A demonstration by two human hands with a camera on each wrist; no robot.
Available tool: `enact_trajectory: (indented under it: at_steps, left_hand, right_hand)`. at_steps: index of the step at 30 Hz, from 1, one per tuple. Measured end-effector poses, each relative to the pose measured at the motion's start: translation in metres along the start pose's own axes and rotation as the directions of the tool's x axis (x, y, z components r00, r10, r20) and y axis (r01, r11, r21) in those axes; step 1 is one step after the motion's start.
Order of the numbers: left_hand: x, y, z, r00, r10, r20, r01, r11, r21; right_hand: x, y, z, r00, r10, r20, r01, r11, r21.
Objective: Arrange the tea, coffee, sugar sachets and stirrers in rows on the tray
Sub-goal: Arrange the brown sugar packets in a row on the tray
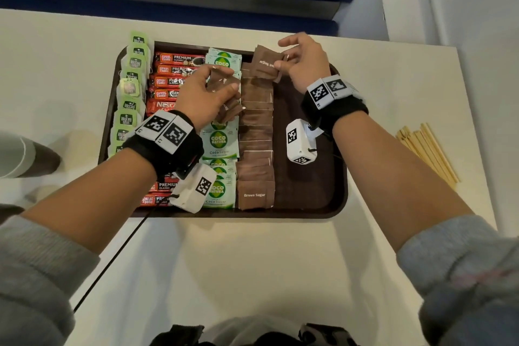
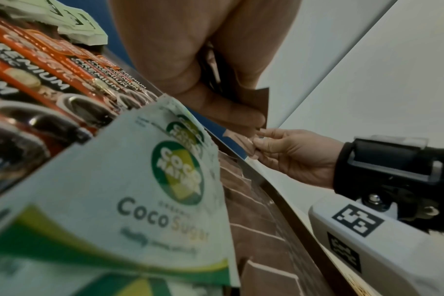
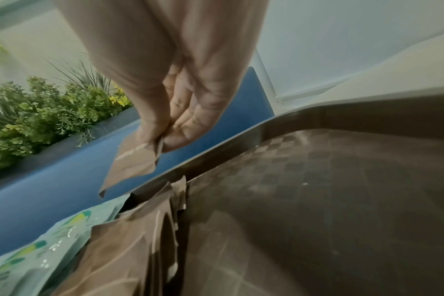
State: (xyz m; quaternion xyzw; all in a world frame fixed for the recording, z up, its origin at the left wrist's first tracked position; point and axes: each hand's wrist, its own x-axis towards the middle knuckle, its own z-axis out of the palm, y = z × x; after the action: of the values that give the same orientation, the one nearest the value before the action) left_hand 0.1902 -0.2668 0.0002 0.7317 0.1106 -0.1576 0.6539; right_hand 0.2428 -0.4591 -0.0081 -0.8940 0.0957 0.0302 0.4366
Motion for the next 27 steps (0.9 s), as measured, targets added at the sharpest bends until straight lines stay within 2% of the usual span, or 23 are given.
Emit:
enact_trajectory:
  at_steps: [11, 16, 19, 22, 27]
  left_hand:
    - [0.001, -0.004, -0.005, 1.0, 0.023, 0.006, -0.023, 1.0, 0.009]
    - [0.0, -0.006, -0.006, 1.0, 0.015, 0.007, -0.015, 1.0, -0.006]
    - [-0.001, -0.007, -0.007, 1.0, 0.018, 0.004, -0.018, 1.0, 0.006]
    - [-0.001, -0.007, -0.007, 1.0, 0.016, 0.002, -0.016, 1.0, 0.022]
    - [0.0, -0.011, -0.005, 1.0, 0.022, 0.014, -0.022, 1.0, 0.0]
  right_hand:
    - [0.01, 0.003, 0.017, 0.996, 0.013, 0.084, -0.01, 0.999, -0.032]
    - [0.011, 0.003, 0.016, 0.998, -0.023, 0.051, 0.025, 0.999, -0.032]
    - [0.01, 0.003, 0.016, 0.996, -0.038, 0.078, 0.038, 0.999, -0.006]
    - [0.008, 0.005, 0.018, 0.992, -0.032, 0.118, 0.035, 0.999, -0.026]
    - [0.009, 0.008, 0.02, 0.995, -0.025, 0.095, 0.034, 0.995, -0.095]
